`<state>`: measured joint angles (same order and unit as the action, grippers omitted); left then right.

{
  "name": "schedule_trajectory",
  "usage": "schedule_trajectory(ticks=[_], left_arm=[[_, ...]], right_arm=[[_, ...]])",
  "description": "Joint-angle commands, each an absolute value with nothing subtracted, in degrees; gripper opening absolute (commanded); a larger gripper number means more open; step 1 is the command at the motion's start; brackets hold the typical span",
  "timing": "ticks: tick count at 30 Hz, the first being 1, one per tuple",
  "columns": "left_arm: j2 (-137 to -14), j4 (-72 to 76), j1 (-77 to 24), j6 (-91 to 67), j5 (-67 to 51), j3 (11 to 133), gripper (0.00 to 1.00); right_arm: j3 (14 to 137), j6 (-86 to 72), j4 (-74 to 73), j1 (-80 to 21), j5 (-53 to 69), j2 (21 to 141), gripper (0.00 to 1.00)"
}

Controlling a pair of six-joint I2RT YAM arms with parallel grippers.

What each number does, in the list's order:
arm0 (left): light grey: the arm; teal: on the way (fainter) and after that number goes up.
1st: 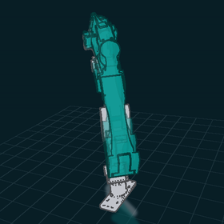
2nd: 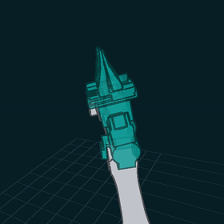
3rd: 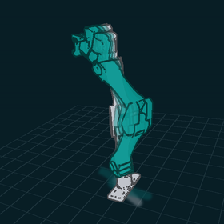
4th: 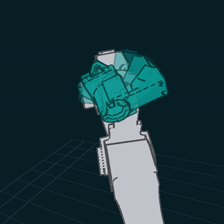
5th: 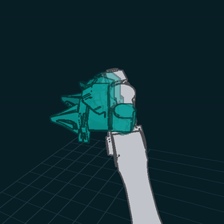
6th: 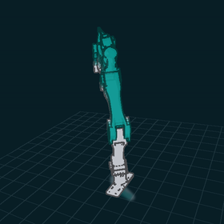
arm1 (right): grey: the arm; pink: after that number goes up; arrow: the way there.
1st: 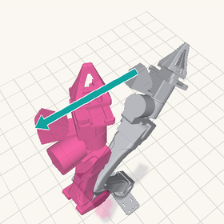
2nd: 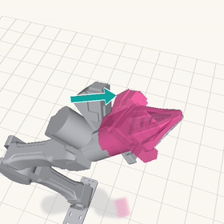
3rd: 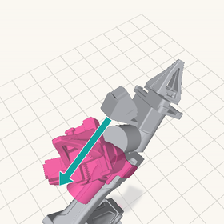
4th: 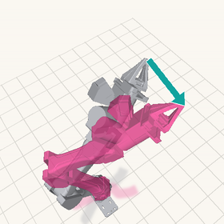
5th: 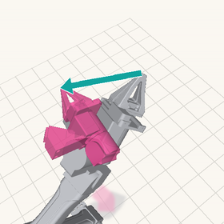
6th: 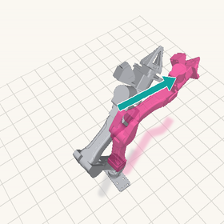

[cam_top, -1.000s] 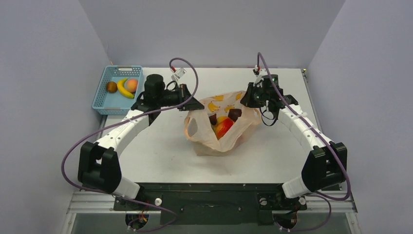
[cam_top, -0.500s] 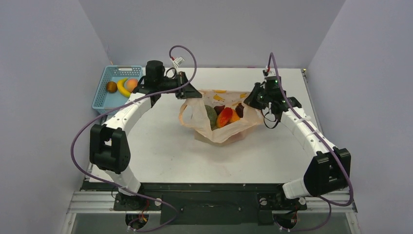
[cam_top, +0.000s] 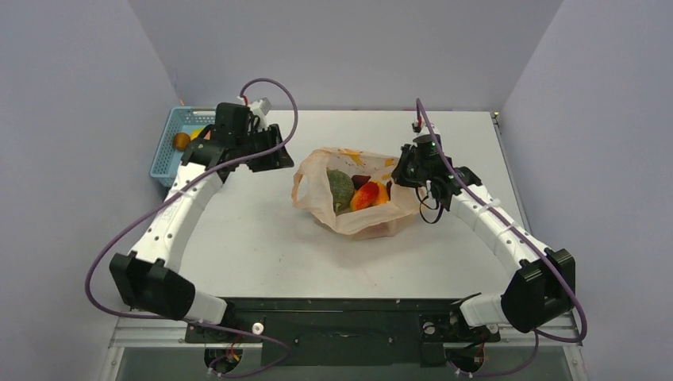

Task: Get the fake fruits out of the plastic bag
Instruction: Adjust the plastic bag at the center of the board.

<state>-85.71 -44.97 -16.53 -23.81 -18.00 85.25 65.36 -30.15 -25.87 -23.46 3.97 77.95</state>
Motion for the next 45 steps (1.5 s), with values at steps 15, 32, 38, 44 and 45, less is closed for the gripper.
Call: schedule_trajectory(ticks=[15, 32, 38, 44, 45], left_arm=[[-88.55, -48.59, -50.47, -34.07, 28.46, 94.98, 0.48], [-86.23, -39.85, -43.10, -28.21, 22.11, 79.55, 0.00], [-76.74, -28.32, -24.19, -28.86, -12.78, 70.23, 0.00], [-75.64, -16.77, -10.69, -37.12, -31.00, 68.18, 0.00], [-76.24, -16.12, -9.38, -37.68, -32.93, 68.37, 0.00]], right_arm=[[61.39, -26.79, -26.10, -24.41, -0.50, 69.33, 0.00], [58.85, -23.95, -26.13, -25.64, -4.19, 67.75, 0.00], [60.48, -23.51, -22.63, -26.88, -2.57, 70.20, 0.00], [72.40, -27.03, -21.89, -27.05, 1.03, 79.80, 0.00], [75.76, -27.14, -22.19, -27.13, 1.39, 80.81, 0.00]])
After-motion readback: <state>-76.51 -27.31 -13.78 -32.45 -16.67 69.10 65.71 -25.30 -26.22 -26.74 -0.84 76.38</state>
